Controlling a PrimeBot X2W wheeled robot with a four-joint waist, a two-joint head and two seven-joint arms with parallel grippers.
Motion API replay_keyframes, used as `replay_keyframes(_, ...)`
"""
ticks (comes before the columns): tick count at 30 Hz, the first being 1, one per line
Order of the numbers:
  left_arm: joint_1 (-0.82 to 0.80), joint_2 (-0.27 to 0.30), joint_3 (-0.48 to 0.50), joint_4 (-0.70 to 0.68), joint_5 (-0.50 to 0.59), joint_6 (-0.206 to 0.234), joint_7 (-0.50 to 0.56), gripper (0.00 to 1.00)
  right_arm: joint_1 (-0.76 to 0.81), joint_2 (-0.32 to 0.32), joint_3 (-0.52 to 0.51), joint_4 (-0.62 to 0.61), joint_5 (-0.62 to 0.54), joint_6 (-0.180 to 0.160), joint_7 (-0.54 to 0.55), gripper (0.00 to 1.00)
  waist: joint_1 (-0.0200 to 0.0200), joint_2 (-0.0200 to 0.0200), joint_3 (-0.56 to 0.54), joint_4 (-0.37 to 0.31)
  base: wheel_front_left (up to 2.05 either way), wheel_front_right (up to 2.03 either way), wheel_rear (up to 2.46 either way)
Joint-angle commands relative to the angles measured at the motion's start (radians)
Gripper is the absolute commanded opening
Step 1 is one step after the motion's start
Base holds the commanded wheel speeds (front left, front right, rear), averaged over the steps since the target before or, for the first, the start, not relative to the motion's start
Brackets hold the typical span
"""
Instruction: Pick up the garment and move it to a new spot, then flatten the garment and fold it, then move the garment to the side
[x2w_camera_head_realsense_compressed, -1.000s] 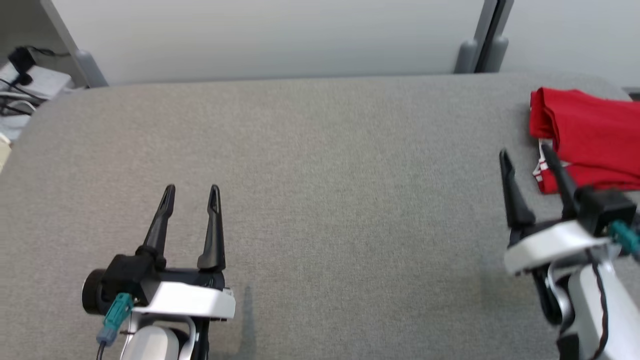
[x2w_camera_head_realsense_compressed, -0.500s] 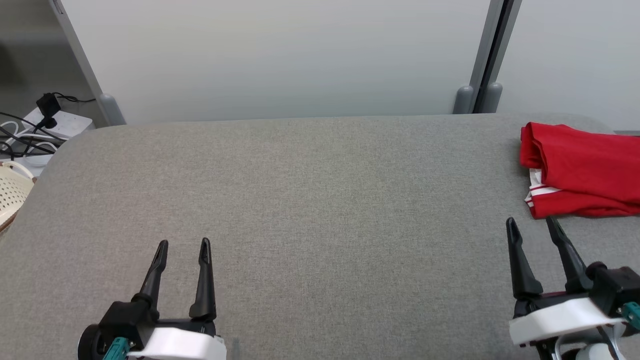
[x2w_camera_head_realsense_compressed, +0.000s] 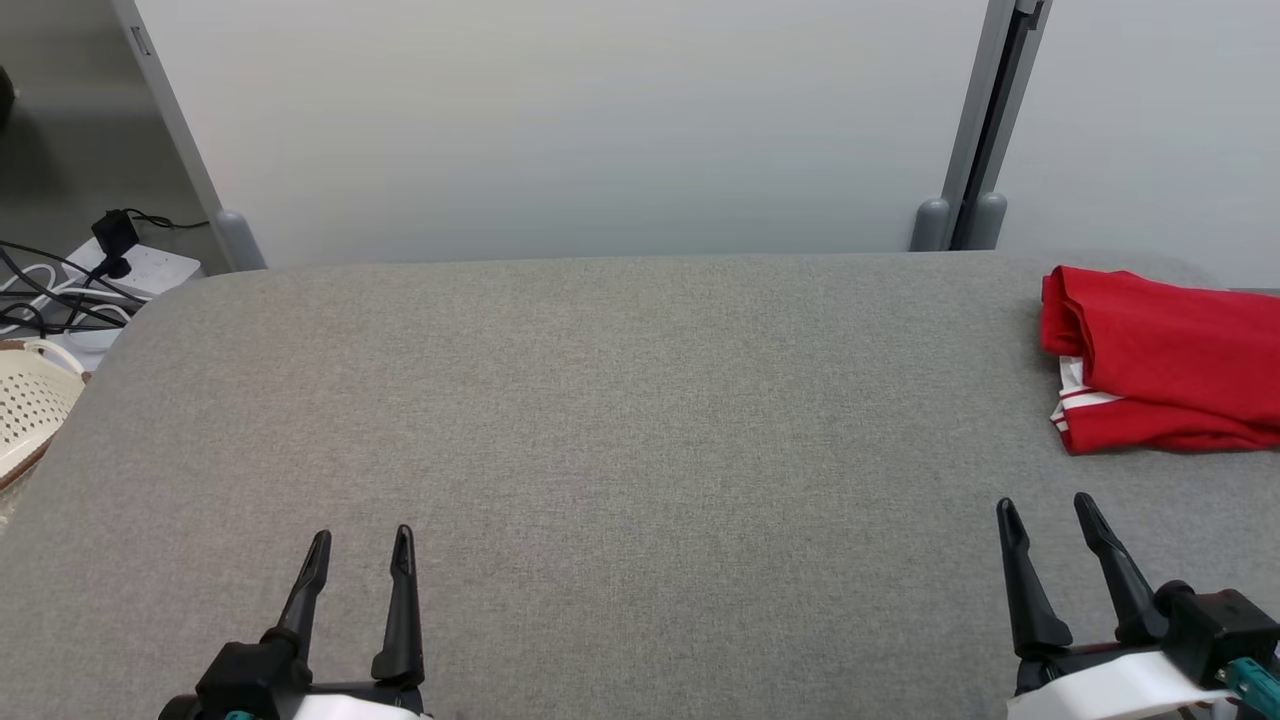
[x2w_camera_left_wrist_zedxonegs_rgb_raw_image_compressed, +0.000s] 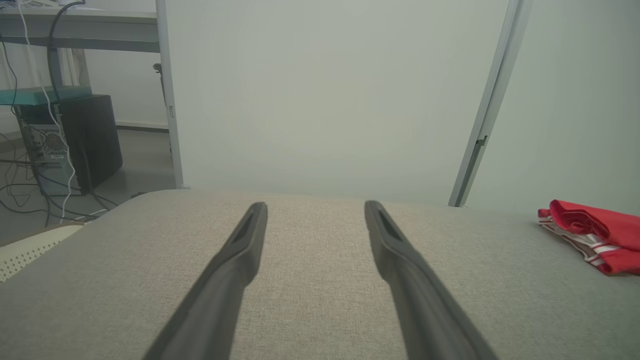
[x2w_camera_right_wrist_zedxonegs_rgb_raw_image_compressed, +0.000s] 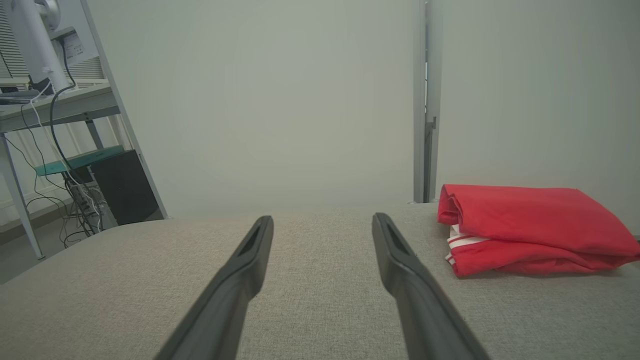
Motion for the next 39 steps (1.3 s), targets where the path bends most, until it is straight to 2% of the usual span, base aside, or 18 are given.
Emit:
replay_keyframes(1, -0.030, 0.005, 0.036, -0.018, 0.010, -0.008, -0.005, 1.00, -0.016, -0.009, 0.029, -0.034, 0.003, 0.001, -0.010, 1.00, 0.0000, 0.0000, -0.001, 0.002, 0.00, 0.00, 0.00)
replay_keyframes(9, -0.032, 0.005, 0.040, -0.011, 0.006, -0.012, -0.005, 1.00, -0.014, -0.008, 0.036, -0.033, 0.003, 0.001, -0.010, 1.00, 0.0000, 0.0000, -0.005, 0.008, 0.00, 0.00, 0.00)
replay_keyframes(10, 0.001, 0.000, 0.005, 0.015, 0.007, -0.008, 0.000, 0.00, 0.006, 0.001, 0.014, 0.002, 0.000, 0.000, 0.000, 0.00, 0.0000, 0.0000, -0.005, 0.008, 0.00, 0.00, 0.00)
replay_keyframes(17, 0.024, -0.006, 0.008, 0.069, -0.019, -0.011, 0.011, 0.00, 0.031, 0.011, 0.018, 0.048, 0.026, 0.000, 0.012, 0.00, 0.0002, 0.0000, -0.004, 0.008, 0.00, 0.00, 0.00)
replay_keyframes(21, 0.017, -0.006, 0.015, 0.070, -0.064, -0.017, 0.023, 0.00, 0.027, 0.011, 0.012, 0.047, 0.071, 0.000, 0.023, 0.00, 0.0023, 0.0000, -0.003, 0.008, 0.00, 0.00, 0.00)
replay_keyframes(26, 0.010, -0.006, 0.021, 0.072, -0.120, -0.024, 0.037, 0.00, 0.021, 0.012, 0.005, 0.049, 0.125, 0.000, 0.037, 0.00, 0.0002, 0.0000, 0.002, 0.008, 0.00, 0.00, 0.00)
replay_keyframes(39, -0.013, -0.004, 0.041, 0.078, -0.263, -0.042, 0.074, 0.00, 0.003, 0.013, -0.014, 0.053, 0.267, 0.000, 0.074, 0.00, 0.0001, 0.0000, 0.012, 0.008, 0.00, 0.00, 0.00)
